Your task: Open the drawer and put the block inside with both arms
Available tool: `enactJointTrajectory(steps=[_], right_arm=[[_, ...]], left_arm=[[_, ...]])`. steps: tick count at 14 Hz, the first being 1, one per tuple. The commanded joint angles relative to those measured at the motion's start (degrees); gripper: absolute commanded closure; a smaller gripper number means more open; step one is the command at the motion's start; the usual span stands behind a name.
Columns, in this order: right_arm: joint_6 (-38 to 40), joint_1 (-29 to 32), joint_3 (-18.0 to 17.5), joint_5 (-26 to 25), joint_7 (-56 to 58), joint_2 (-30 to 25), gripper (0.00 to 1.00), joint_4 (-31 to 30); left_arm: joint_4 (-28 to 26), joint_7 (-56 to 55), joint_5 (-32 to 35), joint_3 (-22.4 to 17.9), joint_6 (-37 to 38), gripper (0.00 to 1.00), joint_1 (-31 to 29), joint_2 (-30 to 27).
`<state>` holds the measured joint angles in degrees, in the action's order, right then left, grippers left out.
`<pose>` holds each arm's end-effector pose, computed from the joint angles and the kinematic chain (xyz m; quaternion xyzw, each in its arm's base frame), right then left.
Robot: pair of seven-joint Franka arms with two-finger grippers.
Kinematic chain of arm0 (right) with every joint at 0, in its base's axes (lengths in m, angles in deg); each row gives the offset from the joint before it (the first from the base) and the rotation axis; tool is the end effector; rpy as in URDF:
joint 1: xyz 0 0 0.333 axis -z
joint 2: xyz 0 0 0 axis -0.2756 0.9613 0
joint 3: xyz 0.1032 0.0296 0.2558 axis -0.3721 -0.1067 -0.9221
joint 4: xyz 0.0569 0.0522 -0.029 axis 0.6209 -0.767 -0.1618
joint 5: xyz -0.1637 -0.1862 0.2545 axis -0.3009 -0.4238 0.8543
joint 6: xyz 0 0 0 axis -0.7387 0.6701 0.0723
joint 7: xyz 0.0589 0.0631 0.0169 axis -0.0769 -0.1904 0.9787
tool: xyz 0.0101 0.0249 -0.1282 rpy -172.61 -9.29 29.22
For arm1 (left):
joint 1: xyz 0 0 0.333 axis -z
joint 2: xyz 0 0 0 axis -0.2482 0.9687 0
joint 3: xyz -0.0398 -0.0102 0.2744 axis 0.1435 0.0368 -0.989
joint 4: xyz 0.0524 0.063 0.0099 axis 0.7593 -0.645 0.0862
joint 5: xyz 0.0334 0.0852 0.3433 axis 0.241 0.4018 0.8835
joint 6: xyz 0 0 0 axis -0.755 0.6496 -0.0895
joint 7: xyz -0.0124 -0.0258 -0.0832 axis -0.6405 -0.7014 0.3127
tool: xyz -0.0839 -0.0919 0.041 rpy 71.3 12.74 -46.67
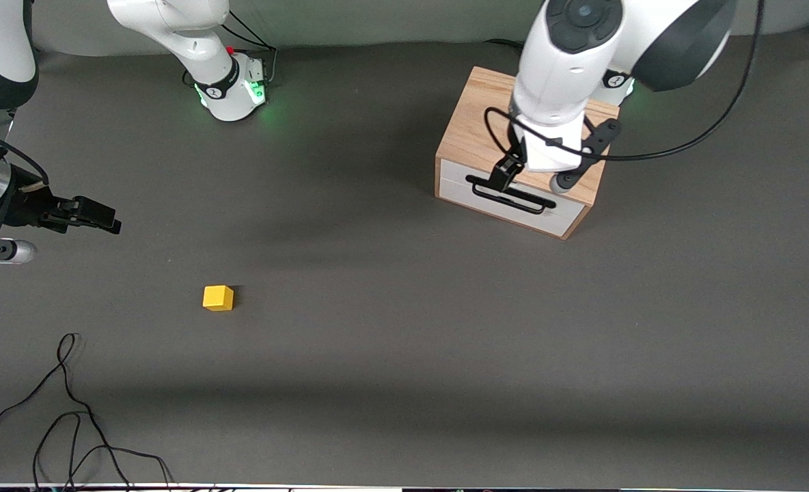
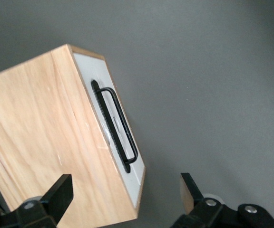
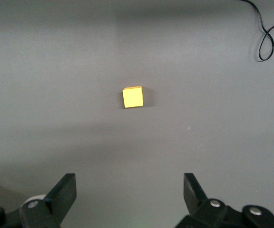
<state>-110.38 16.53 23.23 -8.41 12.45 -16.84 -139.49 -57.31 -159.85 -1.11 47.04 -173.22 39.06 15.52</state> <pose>0.5400 0.0123 0.5186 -0.9985 0.0370 0.0365 0.0146 0.4388 -0.3190 0.4884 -0.8945 -0.4430 0.0476 0.0364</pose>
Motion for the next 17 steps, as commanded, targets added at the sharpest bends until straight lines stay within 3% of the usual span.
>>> enactJointTrajectory(steps=[1,6,17], right_arm=[[0.9,-0.7,0.1,-1.2,-0.6,0.1,0.0,0.9],[0.9,-1.7,0.1,-1.5,-1.3,0.0,0.0,0.8],[-0.3,-1.7,0.1,-1.5,-1.3,-0.1,0.0,0.7]], left_arm=[[0.6,-7.6,-0.4,-0.6,0.9,0.0,0.7,0.1],[0.2,-9.6,-0.4,-0.6,3.2,0.0,1.1,1.2],[-0.8,-9.1,1.4,-1.4,-5.4,0.0,-1.0,14.9]])
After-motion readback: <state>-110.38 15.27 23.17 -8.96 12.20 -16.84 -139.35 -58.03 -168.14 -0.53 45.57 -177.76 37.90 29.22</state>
